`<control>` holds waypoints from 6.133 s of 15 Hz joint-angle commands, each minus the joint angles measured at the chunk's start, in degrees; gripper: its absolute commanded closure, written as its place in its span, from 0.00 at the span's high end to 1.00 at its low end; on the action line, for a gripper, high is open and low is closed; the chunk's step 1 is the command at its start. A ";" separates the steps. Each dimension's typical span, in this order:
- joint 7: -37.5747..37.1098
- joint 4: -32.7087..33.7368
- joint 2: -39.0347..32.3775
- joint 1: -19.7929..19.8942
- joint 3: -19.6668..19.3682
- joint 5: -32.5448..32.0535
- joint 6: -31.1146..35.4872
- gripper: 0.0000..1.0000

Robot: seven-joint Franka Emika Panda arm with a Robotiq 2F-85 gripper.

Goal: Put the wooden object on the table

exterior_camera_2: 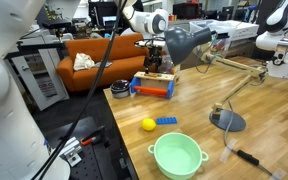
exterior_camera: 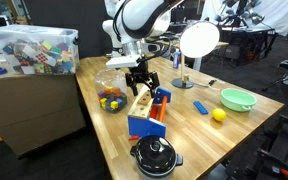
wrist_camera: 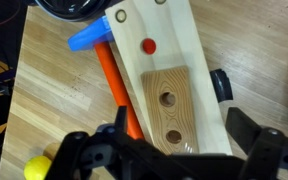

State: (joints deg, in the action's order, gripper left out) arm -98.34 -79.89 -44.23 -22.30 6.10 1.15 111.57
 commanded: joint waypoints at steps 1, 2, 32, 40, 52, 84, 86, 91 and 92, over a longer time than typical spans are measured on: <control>0.79 0.36 -0.32 0.16 -0.02 1.15 0.17 1.00; 0.39 -0.33 0.22 0.14 -0.05 1.29 0.67 1.00; -0.53 -9.17 3.82 0.98 -0.18 5.07 11.17 0.57; 0.07 -8.58 4.09 0.79 0.08 5.36 11.20 0.41; 0.08 -8.11 4.95 -1.45 0.38 3.51 9.71 0.42; -10.31 -41.30 29.67 3.28 0.86 3.10 12.64 0.30; -9.33 -42.92 29.28 4.36 1.20 5.61 13.72 0.26; -6.96 -45.32 26.71 5.76 1.90 12.40 16.67 0.20; -6.81 -45.90 26.10 5.82 1.97 13.29 17.51 0.19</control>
State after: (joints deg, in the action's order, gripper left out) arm -106.85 -124.21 -17.47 -18.26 6.59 11.35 126.12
